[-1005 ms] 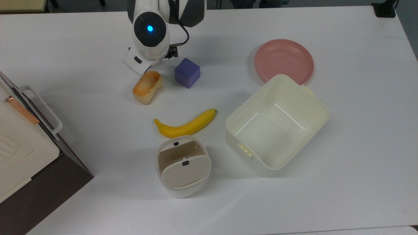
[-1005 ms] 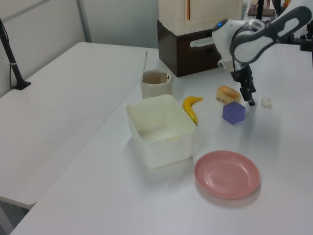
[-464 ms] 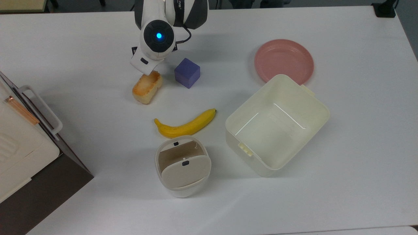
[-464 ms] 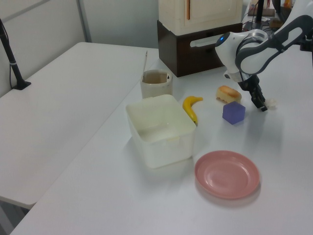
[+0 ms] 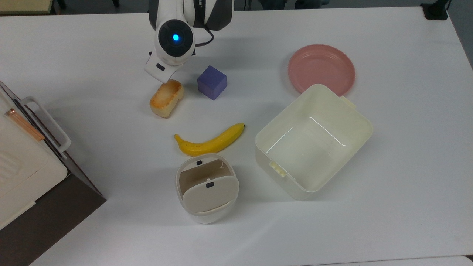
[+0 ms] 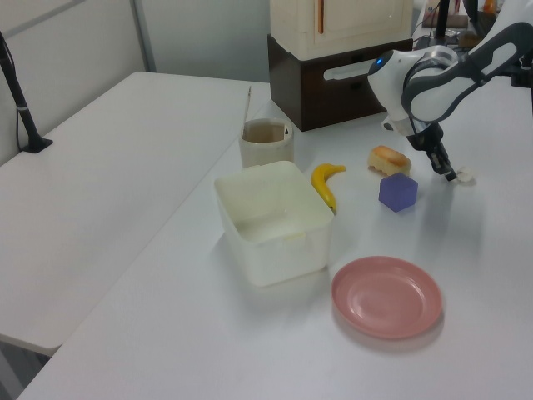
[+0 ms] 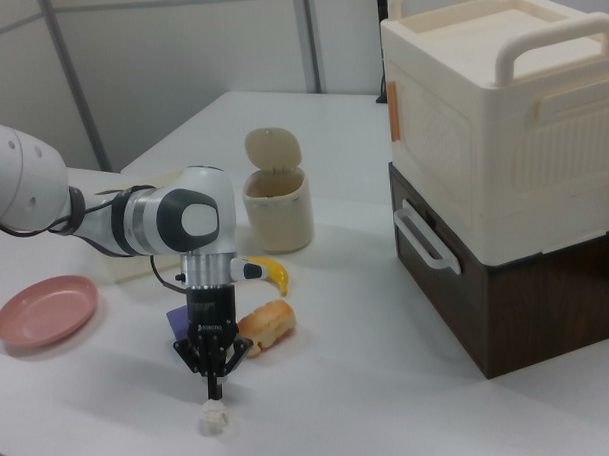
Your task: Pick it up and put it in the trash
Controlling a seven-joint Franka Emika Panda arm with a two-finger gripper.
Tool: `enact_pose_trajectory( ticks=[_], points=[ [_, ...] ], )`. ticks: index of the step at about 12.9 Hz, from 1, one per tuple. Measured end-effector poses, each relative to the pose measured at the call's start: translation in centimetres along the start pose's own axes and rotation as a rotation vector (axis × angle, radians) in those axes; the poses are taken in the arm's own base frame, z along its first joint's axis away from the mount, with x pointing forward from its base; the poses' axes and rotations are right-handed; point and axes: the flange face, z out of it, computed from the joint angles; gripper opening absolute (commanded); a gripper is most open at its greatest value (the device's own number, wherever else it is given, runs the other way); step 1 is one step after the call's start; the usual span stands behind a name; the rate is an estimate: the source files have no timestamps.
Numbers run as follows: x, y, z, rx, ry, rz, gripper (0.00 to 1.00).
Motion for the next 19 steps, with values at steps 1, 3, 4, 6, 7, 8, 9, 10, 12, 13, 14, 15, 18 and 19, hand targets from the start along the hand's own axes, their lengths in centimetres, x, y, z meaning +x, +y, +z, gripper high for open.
enact_pose_trajectory(
  ticks=[1,3,4,6,7,8,9,10,12,13,14,15,18,19],
  points=[
    [-0.3,0.2,-0.2,0.002,0.001,0.001,0.95],
    [-1.1,0.8,-1.1,0.005,0.014,0.004,1.0],
    [-1.4,1.0,-1.4,0.006,0.021,0.006,1.0],
    [-2.0,1.9,-1.7,0.012,0.032,-0.006,1.0],
    [-2.3,2.4,-1.8,0.016,0.036,-0.018,1.0],
    [-2.8,2.8,-1.9,0.022,0.032,-0.034,1.0],
    [-3.2,2.9,-1.9,0.028,0.021,-0.055,1.0],
    [-3.4,2.9,-1.9,0.032,0.011,-0.075,1.0],
    [-3.4,2.8,-1.8,0.035,0.002,-0.092,1.0],
    [-3.4,2.7,-1.6,0.035,-0.001,-0.095,0.94],
    [-3.4,2.6,-1.5,0.036,-0.004,-0.097,0.86],
    [-3.4,2.5,-1.2,0.037,-0.01,-0.1,0.78],
    [-3.0,2.2,-0.5,0.04,-0.026,-0.109,0.7],
    [-2.8,1.9,-0.2,0.04,-0.035,-0.115,0.7]
  ],
)
